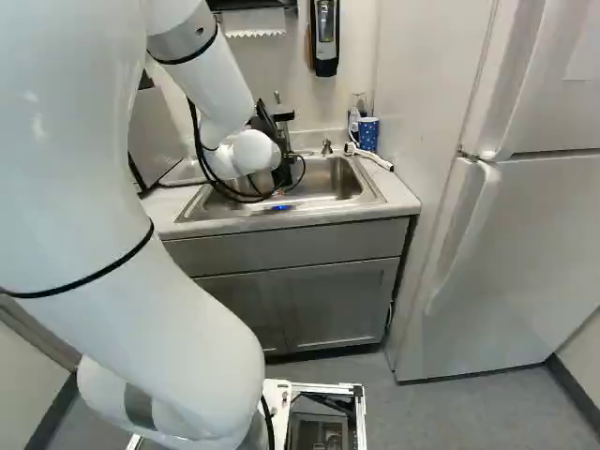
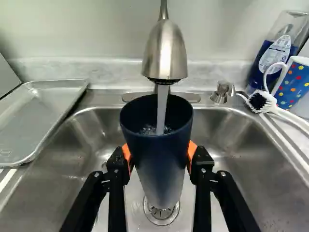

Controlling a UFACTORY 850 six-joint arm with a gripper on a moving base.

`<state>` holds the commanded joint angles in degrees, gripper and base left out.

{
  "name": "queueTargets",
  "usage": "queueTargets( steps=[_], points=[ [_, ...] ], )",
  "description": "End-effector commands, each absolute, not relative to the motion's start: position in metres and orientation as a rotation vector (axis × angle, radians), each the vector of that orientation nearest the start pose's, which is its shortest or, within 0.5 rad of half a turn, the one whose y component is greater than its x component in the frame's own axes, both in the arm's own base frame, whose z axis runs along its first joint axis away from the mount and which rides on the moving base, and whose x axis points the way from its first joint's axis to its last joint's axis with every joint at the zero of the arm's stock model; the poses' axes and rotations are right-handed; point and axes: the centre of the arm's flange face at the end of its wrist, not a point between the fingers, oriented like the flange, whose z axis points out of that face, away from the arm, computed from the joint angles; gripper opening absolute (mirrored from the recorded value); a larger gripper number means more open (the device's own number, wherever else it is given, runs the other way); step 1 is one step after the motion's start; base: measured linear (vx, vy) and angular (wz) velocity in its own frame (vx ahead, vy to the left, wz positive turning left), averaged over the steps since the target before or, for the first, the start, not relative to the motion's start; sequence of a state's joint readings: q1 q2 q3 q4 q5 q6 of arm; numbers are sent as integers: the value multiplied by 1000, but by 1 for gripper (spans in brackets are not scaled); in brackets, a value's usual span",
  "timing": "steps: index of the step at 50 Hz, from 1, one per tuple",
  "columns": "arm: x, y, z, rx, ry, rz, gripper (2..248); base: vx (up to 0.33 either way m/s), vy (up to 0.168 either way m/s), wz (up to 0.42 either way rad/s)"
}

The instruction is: Rinse the cup and place it in the tray

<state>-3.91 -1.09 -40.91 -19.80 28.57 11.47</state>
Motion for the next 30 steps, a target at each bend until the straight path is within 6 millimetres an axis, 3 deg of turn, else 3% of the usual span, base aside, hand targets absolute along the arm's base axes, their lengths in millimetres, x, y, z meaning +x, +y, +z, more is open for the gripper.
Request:
queueTargets(
  steps=[30],
  points=[
    [477,-13,488,-2569,-170,-1715,125,0,0,0]
  ],
)
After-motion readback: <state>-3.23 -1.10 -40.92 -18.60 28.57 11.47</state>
